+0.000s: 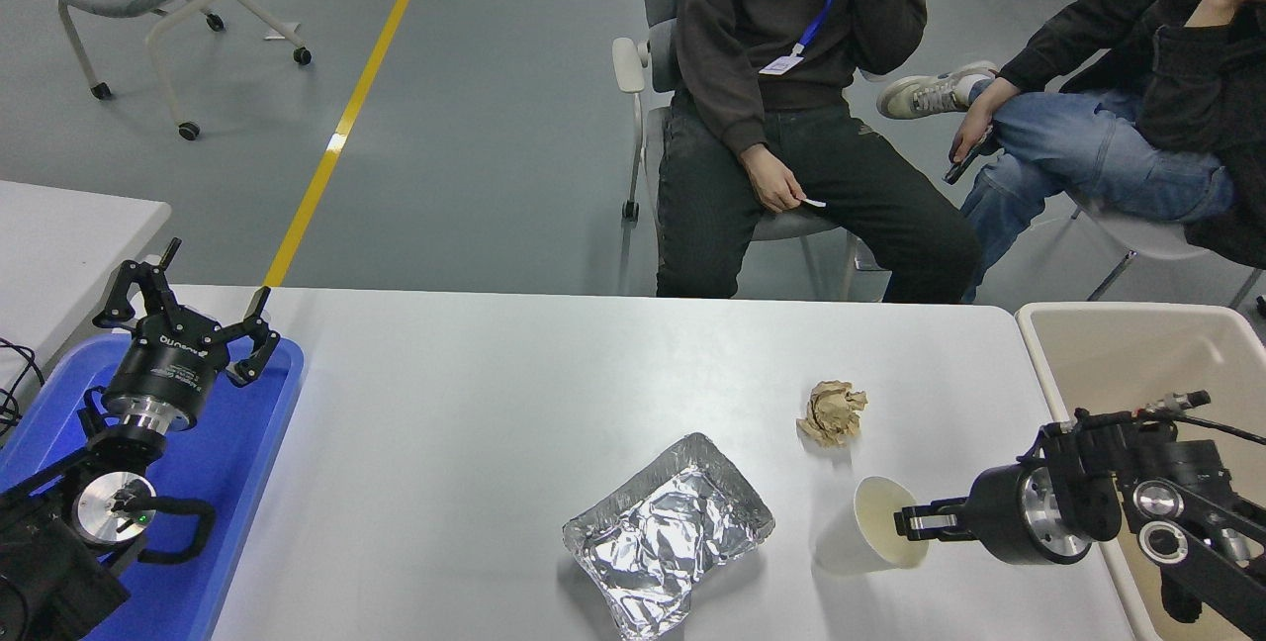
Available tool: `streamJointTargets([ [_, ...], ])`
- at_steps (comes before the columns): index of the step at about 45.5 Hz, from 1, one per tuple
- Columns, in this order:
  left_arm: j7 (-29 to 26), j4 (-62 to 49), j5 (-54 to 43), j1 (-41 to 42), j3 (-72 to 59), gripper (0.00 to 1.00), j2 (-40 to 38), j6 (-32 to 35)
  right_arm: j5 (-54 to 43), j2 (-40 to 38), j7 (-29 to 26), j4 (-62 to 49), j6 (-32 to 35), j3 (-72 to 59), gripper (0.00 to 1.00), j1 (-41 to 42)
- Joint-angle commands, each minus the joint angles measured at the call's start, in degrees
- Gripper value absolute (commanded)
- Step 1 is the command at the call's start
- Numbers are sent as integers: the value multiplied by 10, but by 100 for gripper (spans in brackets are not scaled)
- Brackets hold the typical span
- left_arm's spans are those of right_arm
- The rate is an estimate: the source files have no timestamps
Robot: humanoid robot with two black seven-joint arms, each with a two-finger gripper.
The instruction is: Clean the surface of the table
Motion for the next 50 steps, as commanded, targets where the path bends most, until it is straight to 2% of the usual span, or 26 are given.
streamJointTargets([
  [1,0,0,1,0,0,100,0,0,61,-45,2,7,4,1,0,41],
  [23,0,0,0,0,0,100,0,0,175,-162,2,42,36,1,0,126],
  [50,0,0,0,0,0,100,0,0,272,-292,2,44,64,2,0,202],
])
